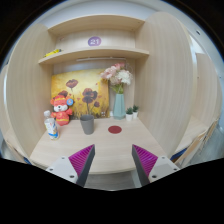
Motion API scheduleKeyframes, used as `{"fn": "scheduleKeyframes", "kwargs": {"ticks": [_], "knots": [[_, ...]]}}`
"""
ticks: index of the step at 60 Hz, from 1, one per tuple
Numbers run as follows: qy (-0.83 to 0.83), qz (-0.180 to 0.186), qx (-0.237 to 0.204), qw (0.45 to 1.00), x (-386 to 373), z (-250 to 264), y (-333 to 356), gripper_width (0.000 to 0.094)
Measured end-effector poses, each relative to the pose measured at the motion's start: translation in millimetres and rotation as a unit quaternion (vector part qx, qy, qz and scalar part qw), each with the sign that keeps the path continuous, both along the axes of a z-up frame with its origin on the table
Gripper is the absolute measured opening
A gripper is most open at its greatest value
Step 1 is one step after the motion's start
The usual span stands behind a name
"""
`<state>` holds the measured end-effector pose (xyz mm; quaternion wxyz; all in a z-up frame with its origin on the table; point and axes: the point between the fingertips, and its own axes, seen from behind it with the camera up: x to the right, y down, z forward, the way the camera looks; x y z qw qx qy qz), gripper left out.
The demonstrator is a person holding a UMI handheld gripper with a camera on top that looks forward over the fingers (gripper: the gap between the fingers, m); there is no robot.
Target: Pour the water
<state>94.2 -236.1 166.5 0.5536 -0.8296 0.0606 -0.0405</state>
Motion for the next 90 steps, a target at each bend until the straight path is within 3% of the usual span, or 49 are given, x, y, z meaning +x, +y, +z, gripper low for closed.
{"fn": "scheduleKeyframes", "kwargs": {"ticks": [18, 34, 52, 61, 70, 84, 90], "knots": [[0.009, 0.122, -0.007, 0.992, -153.0, -51.6, 55.2, 0.0760], [0.004, 0.182, 0.000, 0.983, -268.8, -72.9, 149.7, 0.0771], [-0.002, 0.202, -0.001, 0.979, -344.8, -96.8, 248.3, 0.0770], [0.005, 0.195, 0.026, 0.980, -352.9, -95.8, 277.8, 0.0760], [0.011, 0.181, 0.059, 0.982, -351.3, -95.2, 297.6, 0.0568], [0.043, 0.168, 0.101, 0.980, -347.3, -90.5, 306.9, 0.0403], [0.065, 0.175, 0.103, 0.977, -345.9, -88.7, 306.5, 0.0405]]}}
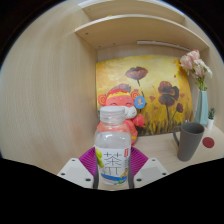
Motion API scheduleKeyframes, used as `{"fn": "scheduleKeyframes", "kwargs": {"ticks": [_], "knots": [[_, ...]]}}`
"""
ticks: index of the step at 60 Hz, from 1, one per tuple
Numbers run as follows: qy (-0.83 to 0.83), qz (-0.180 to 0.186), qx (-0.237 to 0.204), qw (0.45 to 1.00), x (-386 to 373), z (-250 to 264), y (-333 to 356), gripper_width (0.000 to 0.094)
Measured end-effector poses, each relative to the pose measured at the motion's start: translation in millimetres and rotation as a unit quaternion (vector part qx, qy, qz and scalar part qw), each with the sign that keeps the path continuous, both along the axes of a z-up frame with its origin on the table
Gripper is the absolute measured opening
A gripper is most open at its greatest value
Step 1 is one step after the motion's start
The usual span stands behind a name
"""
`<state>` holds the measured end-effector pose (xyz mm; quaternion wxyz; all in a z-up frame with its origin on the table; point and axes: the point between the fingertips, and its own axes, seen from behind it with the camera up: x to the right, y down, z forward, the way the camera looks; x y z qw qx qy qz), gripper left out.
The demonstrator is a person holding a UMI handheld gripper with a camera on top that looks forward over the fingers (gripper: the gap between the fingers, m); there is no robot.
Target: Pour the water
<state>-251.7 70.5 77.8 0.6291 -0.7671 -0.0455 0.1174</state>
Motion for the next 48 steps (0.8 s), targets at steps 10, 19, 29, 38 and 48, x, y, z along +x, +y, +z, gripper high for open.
{"fn": "scheduleKeyframes", "kwargs": {"ticks": [10, 19, 29, 38, 48], "knots": [[0.042, 0.000, -0.002, 0.999, 9.8, 23.2, 6.8, 0.0405], [0.123, -0.014, -0.023, 0.992, 33.5, 57.5, 24.8, 0.0404], [0.278, -0.028, -0.053, 0.959, 64.6, 95.2, 38.8, 0.0405], [0.423, -0.055, -0.103, 0.898, 96.2, 102.3, 46.9, 0.0401], [0.595, -0.084, -0.148, 0.786, 118.9, 99.2, 50.5, 0.0403]]}}
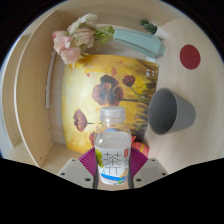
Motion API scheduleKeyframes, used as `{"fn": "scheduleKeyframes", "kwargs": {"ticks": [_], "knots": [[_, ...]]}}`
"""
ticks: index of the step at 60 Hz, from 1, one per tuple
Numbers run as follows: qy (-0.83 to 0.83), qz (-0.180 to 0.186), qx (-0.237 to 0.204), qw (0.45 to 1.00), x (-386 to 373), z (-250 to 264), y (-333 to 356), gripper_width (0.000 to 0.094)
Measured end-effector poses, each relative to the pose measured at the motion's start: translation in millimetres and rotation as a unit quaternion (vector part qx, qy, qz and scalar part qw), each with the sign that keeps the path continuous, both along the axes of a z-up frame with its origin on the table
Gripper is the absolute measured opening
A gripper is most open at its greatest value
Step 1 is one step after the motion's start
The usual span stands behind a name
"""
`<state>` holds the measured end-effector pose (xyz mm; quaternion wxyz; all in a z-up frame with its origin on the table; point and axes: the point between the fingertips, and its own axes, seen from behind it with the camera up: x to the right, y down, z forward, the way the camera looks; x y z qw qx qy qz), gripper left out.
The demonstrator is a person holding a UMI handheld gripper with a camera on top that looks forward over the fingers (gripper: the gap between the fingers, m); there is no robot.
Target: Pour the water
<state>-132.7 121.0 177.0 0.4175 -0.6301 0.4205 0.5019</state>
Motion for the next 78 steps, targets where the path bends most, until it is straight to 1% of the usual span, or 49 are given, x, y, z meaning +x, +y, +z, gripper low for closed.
{"fn": "scheduleKeyframes", "kwargs": {"ticks": [6, 14, 20, 23, 27, 29, 35, 37, 42, 45, 49, 51, 52, 53, 55, 61, 65, 68, 70, 75, 78], "knots": [[0.094, -0.013, -0.034, 0.995, 5.5, -8.3, -0.3, 0.0401], [0.207, -0.058, -0.041, 0.976, 24.2, -3.1, 3.0, 0.0404], [0.288, -0.085, -0.064, 0.952, 32.0, -5.5, 8.3, 0.0404], [0.323, -0.089, -0.074, 0.939, 30.3, -6.8, 12.2, 0.0402], [0.359, -0.084, -0.093, 0.925, 26.8, -9.0, 13.8, 0.0402], [0.371, -0.090, -0.100, 0.919, 27.1, -11.8, 15.3, 0.0403], [0.392, -0.108, -0.097, 0.909, 35.0, -10.7, 15.8, 0.0404], [0.382, -0.104, -0.093, 0.914, 34.7, -7.6, 15.2, 0.0401], [0.318, -0.089, -0.081, 0.940, 34.3, 2.5, 11.7, 0.0402], [0.236, -0.082, -0.067, 0.966, 40.0, 11.1, 11.4, 0.0404], [0.083, -0.086, -0.032, 0.992, 59.6, 29.6, 10.2, 0.0404], [0.020, -0.089, -0.016, 0.996, 71.3, 42.1, 7.6, 0.0404], [-0.010, -0.099, -0.004, 0.995, 77.3, 48.4, 8.7, 0.0404], [-0.038, -0.097, 0.004, 0.995, 83.4, 57.6, 6.4, 0.0405], [-0.086, -0.102, 0.032, 0.991, 93.7, 77.1, 4.9, 0.0405], [-0.211, -0.113, 0.106, 0.965, 113.4, 124.9, -2.8, 0.0405], [-0.299, -0.090, 0.122, 0.942, 123.6, 142.8, -8.4, 0.0405], [-0.368, -0.072, 0.129, 0.918, 131.8, 147.2, -9.8, 0.0404], [-0.415, -0.067, 0.132, 0.898, 138.5, 145.1, -9.2, 0.0405], [-0.523, -0.048, 0.122, 0.842, 163.3, 136.4, -7.5, 0.0404], [-0.582, -0.043, 0.114, 0.804, 182.1, 125.3, -6.5, 0.0404]]}}
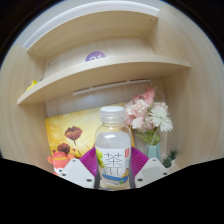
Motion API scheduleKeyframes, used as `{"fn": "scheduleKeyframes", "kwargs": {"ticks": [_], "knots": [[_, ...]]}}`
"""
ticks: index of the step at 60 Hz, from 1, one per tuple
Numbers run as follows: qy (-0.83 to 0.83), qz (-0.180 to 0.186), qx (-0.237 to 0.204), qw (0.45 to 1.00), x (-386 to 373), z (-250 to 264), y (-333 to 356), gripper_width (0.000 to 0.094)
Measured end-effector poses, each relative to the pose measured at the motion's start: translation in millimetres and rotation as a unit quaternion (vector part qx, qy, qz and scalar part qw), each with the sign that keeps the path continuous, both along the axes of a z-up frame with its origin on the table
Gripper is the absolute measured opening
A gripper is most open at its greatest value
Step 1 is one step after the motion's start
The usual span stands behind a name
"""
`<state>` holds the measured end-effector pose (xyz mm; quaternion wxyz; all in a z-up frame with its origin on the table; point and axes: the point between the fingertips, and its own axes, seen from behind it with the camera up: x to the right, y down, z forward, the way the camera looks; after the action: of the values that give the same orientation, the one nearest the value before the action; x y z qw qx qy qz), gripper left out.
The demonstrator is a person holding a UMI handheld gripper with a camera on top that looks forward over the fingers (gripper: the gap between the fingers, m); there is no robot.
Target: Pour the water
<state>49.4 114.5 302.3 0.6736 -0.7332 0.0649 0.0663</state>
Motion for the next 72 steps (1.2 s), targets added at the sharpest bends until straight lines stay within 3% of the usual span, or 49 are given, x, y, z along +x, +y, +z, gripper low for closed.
{"fn": "scheduleKeyframes", "kwargs": {"ticks": [8, 22, 44, 49, 64, 69, 72], "knots": [[-0.112, -0.027, -0.034, 0.993, 45.7, -41.0, 5.6, 0.0403], [-0.107, -0.050, -0.089, 0.989, 95.2, -132.8, 16.5, 0.0403], [-0.104, -0.026, -0.117, 0.987, 101.3, -229.6, 35.9, 0.0413], [-0.095, -0.028, -0.093, 0.991, 102.1, -225.9, 33.5, 0.0413], [-0.090, -0.030, -0.080, 0.992, 104.1, -225.5, 27.8, 0.0514], [-0.101, -0.039, -0.107, 0.988, 109.5, -237.0, 30.5, 0.0575], [-0.108, -0.033, -0.141, 0.984, 108.4, -252.3, 27.8, 0.0674]]}}
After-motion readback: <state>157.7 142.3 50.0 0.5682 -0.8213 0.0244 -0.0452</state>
